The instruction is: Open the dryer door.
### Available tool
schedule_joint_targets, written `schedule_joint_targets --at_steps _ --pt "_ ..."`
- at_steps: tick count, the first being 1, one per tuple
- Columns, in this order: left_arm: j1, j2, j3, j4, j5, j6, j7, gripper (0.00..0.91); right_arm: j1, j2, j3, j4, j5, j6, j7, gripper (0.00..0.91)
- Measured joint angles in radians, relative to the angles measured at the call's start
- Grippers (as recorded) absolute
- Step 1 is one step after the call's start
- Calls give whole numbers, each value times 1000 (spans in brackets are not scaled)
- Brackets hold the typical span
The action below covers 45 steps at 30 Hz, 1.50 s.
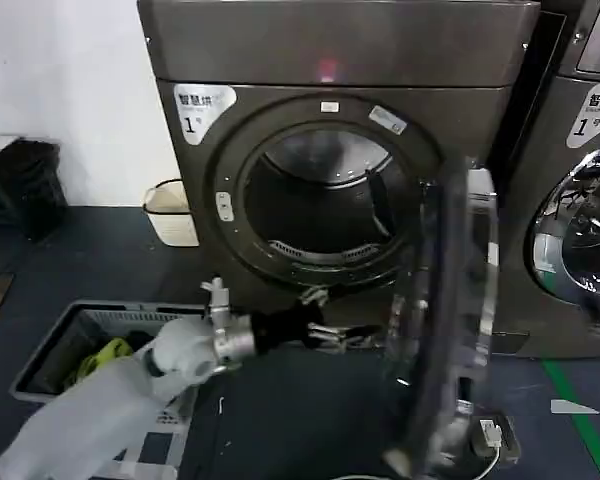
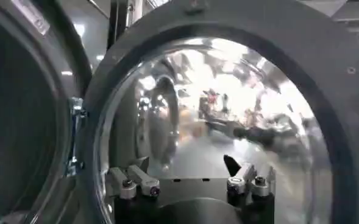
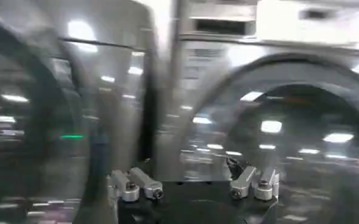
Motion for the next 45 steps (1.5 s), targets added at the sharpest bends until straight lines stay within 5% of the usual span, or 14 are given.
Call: schedule_joint_targets --at_steps 20,31,40,45 --pt "-218 -294 285 226 131 -85 -14 907 -79 -89 505 -93 -86 -103 271 907" --pt "-255 -486 323 392 173 -98 -46 907 -147 -81 638 -109 -59 7 202 907" --pt "-261 -623 301 506 208 -112 -55 907 -162 -83 659 -103 -53 17 193 907" --pt "-276 -683 274 572 250 -116 -132 907 -159 -77 651 -101 -56 27 186 907"
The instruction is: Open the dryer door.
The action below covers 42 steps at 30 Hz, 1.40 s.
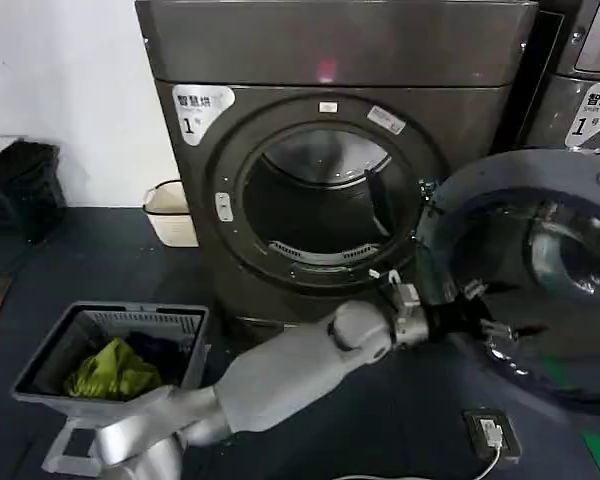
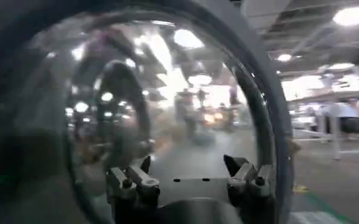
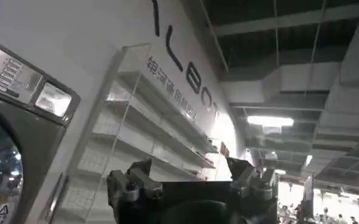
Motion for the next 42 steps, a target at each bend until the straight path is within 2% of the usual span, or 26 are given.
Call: schedule_joint_targets --at_steps 6,10,18,22,24,28,34,42 --pt "-6 -45 -17 46 41 -24 -56 907 -1 0 0 1 0 6 -1 907" --pt "-5 -35 -19 42 55 -66 -62 907 0 -1 0 -1 0 8 -2 907" --pt "21 71 7 -47 115 -264 -130 907 22 -15 -4 -13 -5 9 -2 907" --pt "37 174 10 -123 95 -355 -138 907 30 -18 -6 -13 -7 10 -3 907" --pt "39 228 11 -157 94 -373 -155 907 34 -20 -4 -12 -22 12 -2 907" --pt "48 348 -7 -243 70 -337 -214 907 42 -18 5 -26 -71 49 9 907" --pt "92 575 -57 -410 3 -262 -201 907 43 -12 38 -44 -71 62 34 907" --pt "85 923 -60 -562 -53 -50 -224 907 54 -32 46 -57 -105 76 33 907"
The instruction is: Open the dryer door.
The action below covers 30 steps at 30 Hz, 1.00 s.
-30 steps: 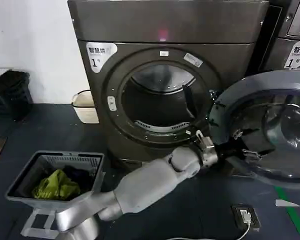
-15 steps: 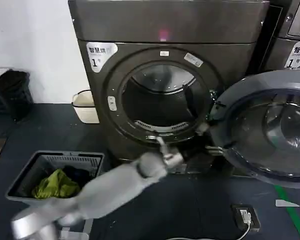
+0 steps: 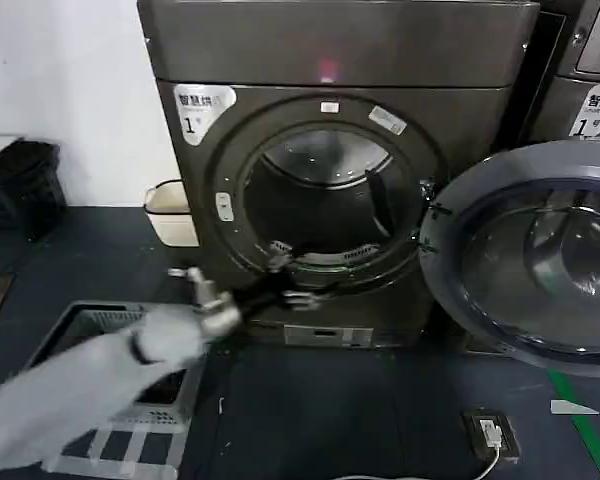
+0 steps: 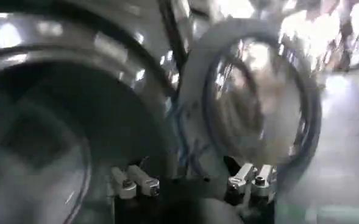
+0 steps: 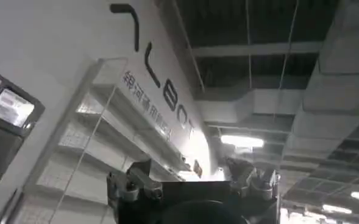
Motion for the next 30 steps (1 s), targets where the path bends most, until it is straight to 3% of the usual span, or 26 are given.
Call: schedule_joint_targets --at_steps 7,19,24,30 --pt "-1 265 -18 -45 34 159 58 907 6 -23 16 0 -14 4 -13 907" --pt "190 624 -176 -81 160 350 145 907 24 -36 9 24 -91 29 -24 907" --pt "403 726 -350 -52 204 369 168 907 38 -37 3 20 -95 24 -12 907" --pt "571 802 -454 -34 207 383 192 907 33 -41 16 11 -98 22 -9 907"
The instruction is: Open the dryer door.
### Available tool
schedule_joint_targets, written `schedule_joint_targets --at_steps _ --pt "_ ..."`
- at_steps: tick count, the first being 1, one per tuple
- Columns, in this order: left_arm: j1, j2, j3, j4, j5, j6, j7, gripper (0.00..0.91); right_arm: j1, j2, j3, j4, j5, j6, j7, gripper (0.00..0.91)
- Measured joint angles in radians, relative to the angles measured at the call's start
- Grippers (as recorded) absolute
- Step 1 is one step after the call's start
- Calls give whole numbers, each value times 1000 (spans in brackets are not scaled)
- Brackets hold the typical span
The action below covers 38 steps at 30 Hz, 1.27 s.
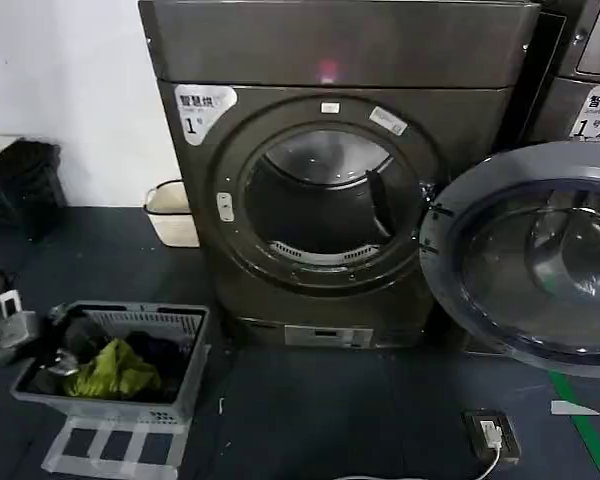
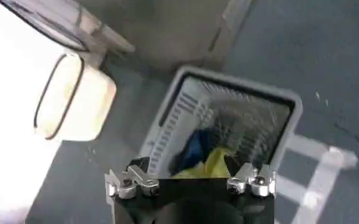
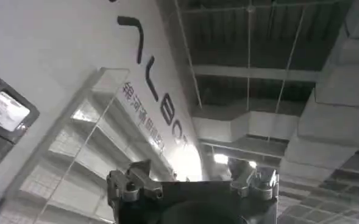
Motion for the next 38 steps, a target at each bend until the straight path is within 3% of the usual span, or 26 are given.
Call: schedule_joint_targets --at_steps 8,38 --pt "74 10 -30 21 16 -10 13 907 -2 -2 2 5 1 0 -1 907" --pt "78 17 -46 28 79 22 101 907 -30 3 31 4 2 1 -4 907"
